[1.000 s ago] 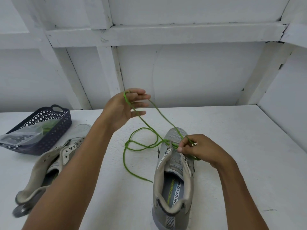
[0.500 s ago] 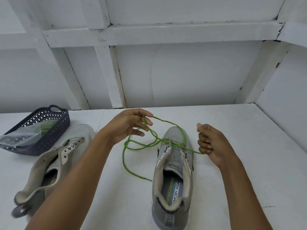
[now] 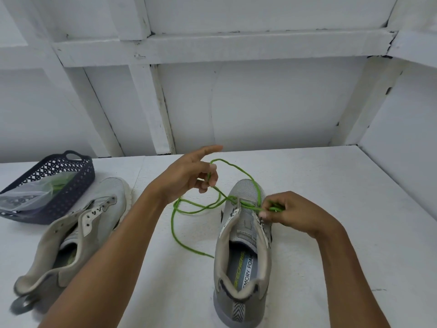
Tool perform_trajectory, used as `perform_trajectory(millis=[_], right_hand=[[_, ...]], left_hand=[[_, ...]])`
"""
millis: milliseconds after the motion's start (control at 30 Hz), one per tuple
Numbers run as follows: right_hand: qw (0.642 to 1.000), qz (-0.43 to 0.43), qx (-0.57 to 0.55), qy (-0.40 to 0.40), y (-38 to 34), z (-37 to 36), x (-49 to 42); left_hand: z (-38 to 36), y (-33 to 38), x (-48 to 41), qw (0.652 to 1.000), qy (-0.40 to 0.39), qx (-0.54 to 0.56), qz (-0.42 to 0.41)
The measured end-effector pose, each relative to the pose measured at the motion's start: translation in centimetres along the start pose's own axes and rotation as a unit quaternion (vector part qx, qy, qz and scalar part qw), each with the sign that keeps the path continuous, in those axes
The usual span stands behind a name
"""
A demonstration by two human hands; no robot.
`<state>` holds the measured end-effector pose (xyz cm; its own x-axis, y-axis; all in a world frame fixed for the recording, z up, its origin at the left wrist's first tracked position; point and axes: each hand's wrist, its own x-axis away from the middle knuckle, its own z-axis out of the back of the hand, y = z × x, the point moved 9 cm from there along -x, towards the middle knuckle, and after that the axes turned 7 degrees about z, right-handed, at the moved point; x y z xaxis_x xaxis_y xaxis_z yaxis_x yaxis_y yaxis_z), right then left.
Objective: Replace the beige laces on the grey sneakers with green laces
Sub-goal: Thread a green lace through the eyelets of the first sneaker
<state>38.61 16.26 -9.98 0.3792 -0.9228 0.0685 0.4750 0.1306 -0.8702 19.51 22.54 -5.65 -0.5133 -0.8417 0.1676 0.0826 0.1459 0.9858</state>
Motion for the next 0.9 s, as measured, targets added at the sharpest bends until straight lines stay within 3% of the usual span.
perform_trajectory(millis=[67,167,233,300,367,433,533,733,900], right_hand=[[0.986,0.048,-0.142,0.069,-0.7,0.9,-0.2],[0.908,0.071,-0.393,0.124,-0.5,1.3,-0.6],[0.863,0.06,-0.473,0.165,0.3,1.4,-0.8],[0.836,0.041,-0.502,0.217,1.4,1.9,-0.9],[0.831,0.038,-0.5,0.241,2.0,2.3,-1.0],[0.827,0.05,-0.509,0.233,1.9,2.2,-1.1],[0.795,0.068,-0.563,0.214,1.7,1.6,-1.5],[0.78,0.083,-0.584,0.21,1.5,1.7,-1.5],[0.781,0.1,-0.581,0.205,0.9,1.6,-1.5]], left_hand=[[0.1,0.2,0.2,1.0,0.01,-0.017,0.001],[0.7,-0.2,0.5,0.997,0.038,-0.066,0.013],[1.0,-0.6,0.7,0.993,0.054,-0.104,0.026],[0.9,-1.3,0.6,0.988,0.058,-0.139,0.045],[0.8,-2.1,0.1,0.976,0.07,-0.199,0.06],[0.5,-2.6,-0.2,0.952,0.093,-0.283,0.063],[-1.2,-1.8,-0.1,0.924,0.107,-0.366,0.029],[-7.5,-2.2,-0.3,0.884,-0.056,-0.458,0.072],[-8.2,-2.4,0.1,0.867,-0.078,-0.477,0.126]])
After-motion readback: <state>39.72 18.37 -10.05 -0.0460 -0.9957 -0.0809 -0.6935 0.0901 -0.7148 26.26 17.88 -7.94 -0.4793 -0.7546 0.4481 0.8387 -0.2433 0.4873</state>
